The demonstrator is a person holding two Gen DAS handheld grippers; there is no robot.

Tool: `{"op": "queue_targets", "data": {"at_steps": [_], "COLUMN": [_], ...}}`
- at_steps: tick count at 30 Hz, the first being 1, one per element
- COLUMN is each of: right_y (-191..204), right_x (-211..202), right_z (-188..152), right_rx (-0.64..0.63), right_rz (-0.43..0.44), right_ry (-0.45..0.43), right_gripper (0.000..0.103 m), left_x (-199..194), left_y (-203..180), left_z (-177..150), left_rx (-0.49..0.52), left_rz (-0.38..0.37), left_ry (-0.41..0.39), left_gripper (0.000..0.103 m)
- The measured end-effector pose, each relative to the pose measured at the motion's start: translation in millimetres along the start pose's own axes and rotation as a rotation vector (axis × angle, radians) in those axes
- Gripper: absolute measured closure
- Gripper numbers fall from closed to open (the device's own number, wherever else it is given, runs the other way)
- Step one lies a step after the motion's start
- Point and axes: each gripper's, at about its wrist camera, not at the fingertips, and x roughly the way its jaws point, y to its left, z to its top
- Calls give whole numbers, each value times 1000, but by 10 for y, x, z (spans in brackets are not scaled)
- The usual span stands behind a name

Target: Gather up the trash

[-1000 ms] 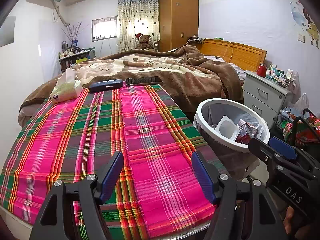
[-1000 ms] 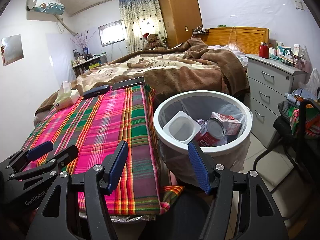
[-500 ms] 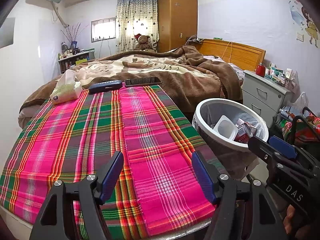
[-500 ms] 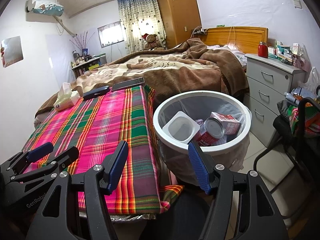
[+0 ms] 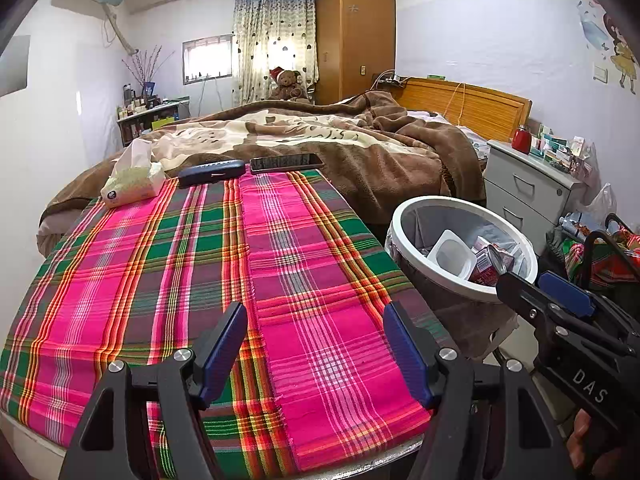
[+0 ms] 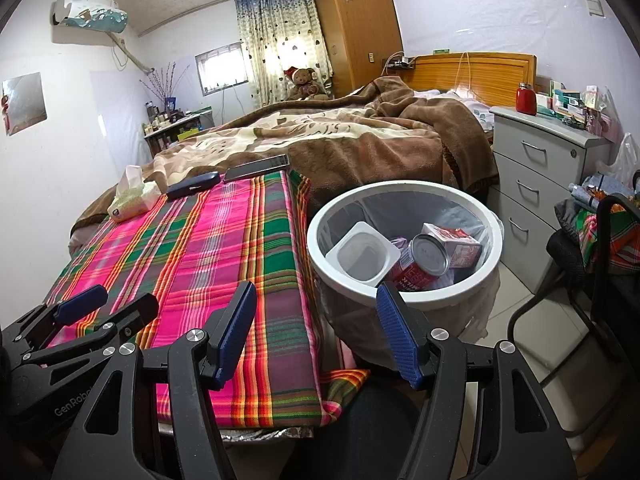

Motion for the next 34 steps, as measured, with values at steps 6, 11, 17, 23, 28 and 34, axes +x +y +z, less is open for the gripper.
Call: {"op": "queue_targets", "data": {"at_steps": [6, 11, 17, 23, 28, 34], "right_y": [-1, 1, -1, 2, 23, 24], "right_x": [0, -1, -3, -2, -9, -8], "right_z": [2, 1, 2, 1, 1, 0], "right_rx": [1, 0, 0, 0, -1, -1], "right_rz": [2, 1, 2, 1, 1, 1], "right_ry": [-1, 0, -1, -1, -1, 0], "right_gripper": [39, 39, 39, 39, 39, 39], "left_x": [-1, -2, -1, -10, -23, -33], "left_y": [1, 2, 3, 14, 22, 32], "left_z": [1, 0, 0, -14, -22, -20], "left_rx": [0, 0, 0, -1, 0, -5], "left_rz": [2, 1, 1, -3, -9, -7], "left_ry": [1, 0, 1, -1, -2, 0], "left_gripper": [33, 33, 33, 33, 33, 33]}}
